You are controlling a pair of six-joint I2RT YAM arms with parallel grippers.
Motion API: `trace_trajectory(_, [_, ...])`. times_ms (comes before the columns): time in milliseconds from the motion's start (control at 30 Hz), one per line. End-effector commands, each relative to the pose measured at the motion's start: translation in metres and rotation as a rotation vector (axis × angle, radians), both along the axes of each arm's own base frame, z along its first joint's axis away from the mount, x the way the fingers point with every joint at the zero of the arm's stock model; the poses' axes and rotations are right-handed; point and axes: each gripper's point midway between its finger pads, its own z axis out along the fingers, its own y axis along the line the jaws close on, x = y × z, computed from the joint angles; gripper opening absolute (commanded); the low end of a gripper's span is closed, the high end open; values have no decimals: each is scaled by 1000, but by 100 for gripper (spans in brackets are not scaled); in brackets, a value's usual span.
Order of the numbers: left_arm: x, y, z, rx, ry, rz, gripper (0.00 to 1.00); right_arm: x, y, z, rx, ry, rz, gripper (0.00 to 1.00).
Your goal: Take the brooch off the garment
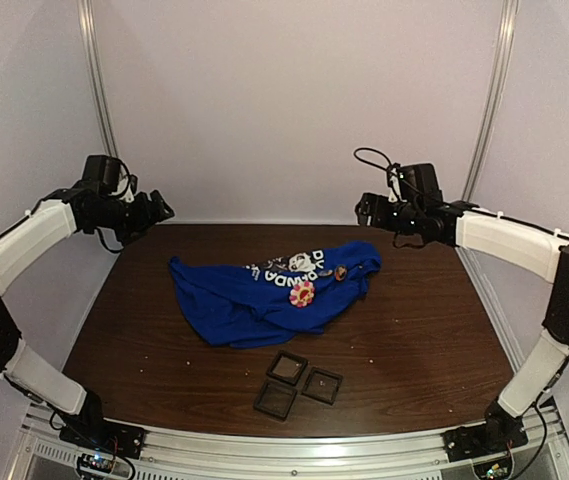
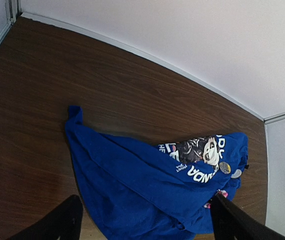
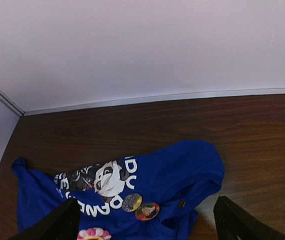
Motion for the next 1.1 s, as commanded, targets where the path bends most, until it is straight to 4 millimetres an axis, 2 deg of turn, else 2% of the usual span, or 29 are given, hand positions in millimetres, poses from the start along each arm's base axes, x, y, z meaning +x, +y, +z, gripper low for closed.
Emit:
trace_trajectory(0, [-18, 7, 21, -49, -121, 47, 93, -36, -9, -2, 0, 16, 42, 96])
trace_trajectory(100, [-32, -9, -1, -138, -84, 12, 92, -49, -14, -45, -17, 119, 42, 94])
trace_trajectory(200, [-46, -39, -27, -192, -30, -48, 91, -57, -8, -85, 5, 204, 73, 86])
trace_trajectory(300, [-59, -71, -48, -222, 31, -115, 87, -61, 5, -110, 48, 264, 120, 77])
trace_trajectory(433, [-70, -106, -66, -266, 62, -170, 78, -60, 17, -129, 98, 302, 145, 71])
trace_trajectory(567, [-73, -133, -84, -284, 116, -223, 73, -56, 28, -147, 130, 345, 171, 66])
trace_trajectory(767, [-71, -164, -106, -290, 173, -279, 69, -54, 41, -168, 169, 392, 198, 62])
trace_trajectory(900, [-72, -183, -116, -291, 199, -322, 59, -54, 50, -179, 168, 418, 209, 58])
trace_trajectory(1067, [-69, -198, -122, -292, 216, -348, 59, -55, 59, -195, 145, 453, 214, 54])
